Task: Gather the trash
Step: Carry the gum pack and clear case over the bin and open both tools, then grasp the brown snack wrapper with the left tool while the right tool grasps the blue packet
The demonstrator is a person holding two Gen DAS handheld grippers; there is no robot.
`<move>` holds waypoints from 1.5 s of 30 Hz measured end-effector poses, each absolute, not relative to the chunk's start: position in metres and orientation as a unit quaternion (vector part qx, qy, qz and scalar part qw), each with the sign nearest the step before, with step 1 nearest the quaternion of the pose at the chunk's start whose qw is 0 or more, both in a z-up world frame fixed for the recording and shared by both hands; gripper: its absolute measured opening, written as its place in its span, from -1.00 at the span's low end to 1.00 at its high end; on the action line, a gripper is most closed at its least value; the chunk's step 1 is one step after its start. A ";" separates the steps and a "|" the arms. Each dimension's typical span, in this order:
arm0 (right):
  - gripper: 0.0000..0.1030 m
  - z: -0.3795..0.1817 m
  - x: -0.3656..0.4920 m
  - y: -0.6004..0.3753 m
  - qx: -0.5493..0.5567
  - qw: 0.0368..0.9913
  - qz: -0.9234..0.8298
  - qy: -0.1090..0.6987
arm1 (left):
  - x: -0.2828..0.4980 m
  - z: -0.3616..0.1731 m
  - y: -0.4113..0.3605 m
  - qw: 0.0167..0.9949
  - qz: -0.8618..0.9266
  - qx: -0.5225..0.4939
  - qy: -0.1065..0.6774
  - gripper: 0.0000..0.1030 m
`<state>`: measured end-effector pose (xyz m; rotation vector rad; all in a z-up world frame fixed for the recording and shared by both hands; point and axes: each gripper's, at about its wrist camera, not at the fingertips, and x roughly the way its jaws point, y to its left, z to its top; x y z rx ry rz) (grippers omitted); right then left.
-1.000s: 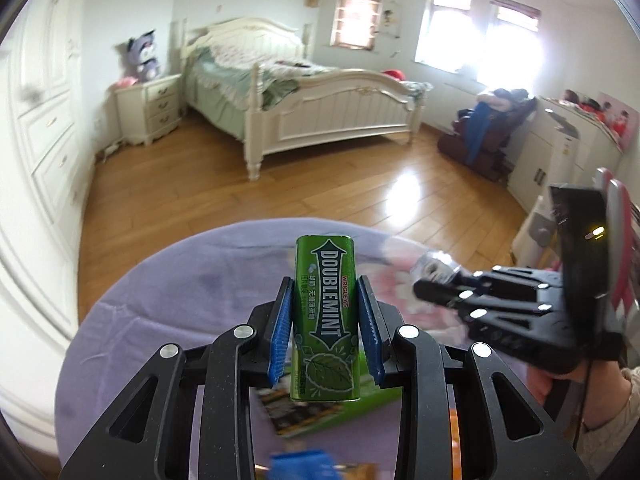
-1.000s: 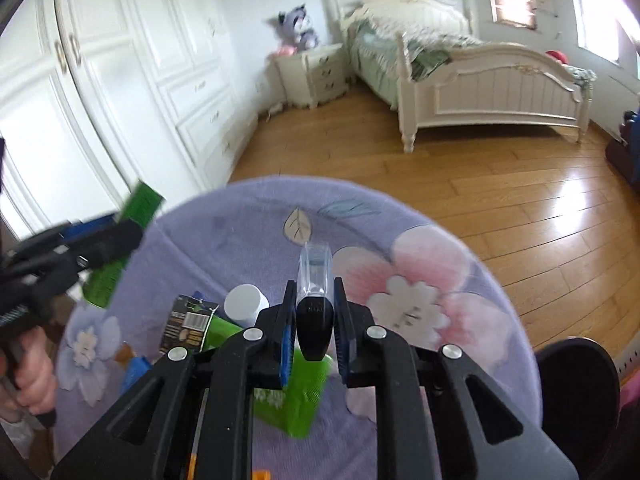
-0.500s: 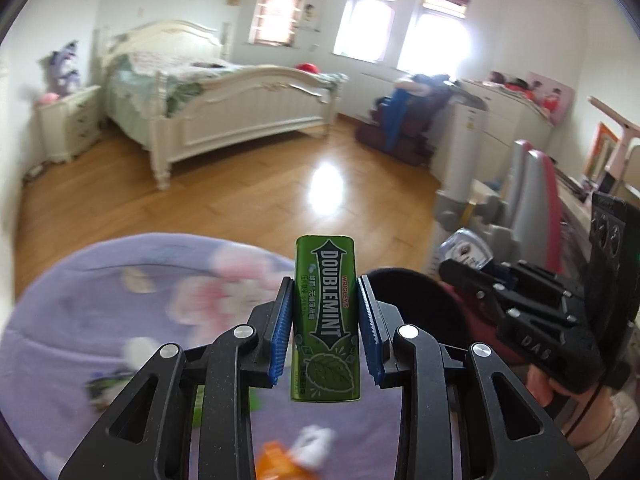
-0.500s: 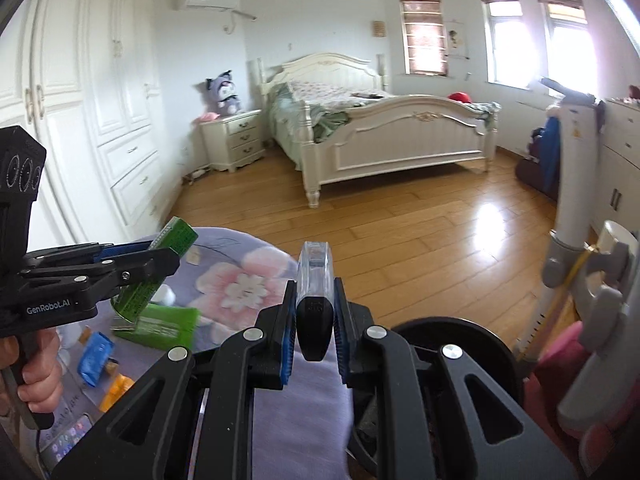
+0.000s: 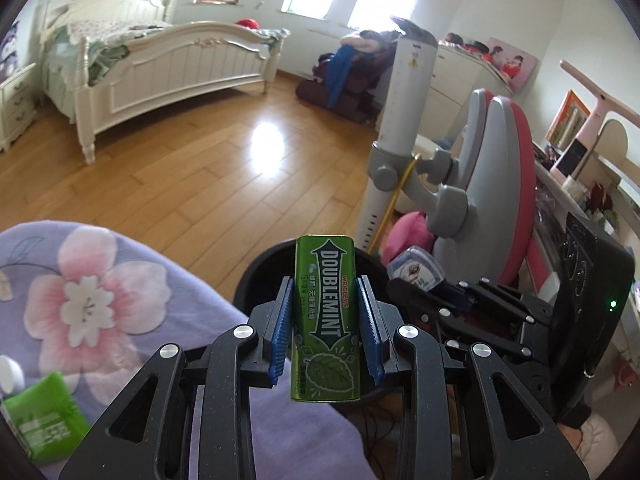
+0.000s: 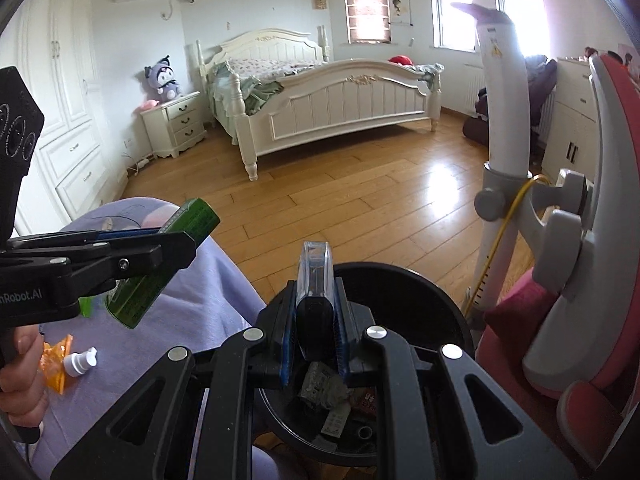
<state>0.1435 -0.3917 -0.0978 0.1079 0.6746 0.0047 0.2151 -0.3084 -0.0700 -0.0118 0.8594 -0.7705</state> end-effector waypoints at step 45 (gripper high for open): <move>0.29 -0.082 0.143 -0.334 0.075 0.927 0.126 0.344 | 0.186 -0.037 -0.163 0.876 -0.239 0.001 0.419 0.51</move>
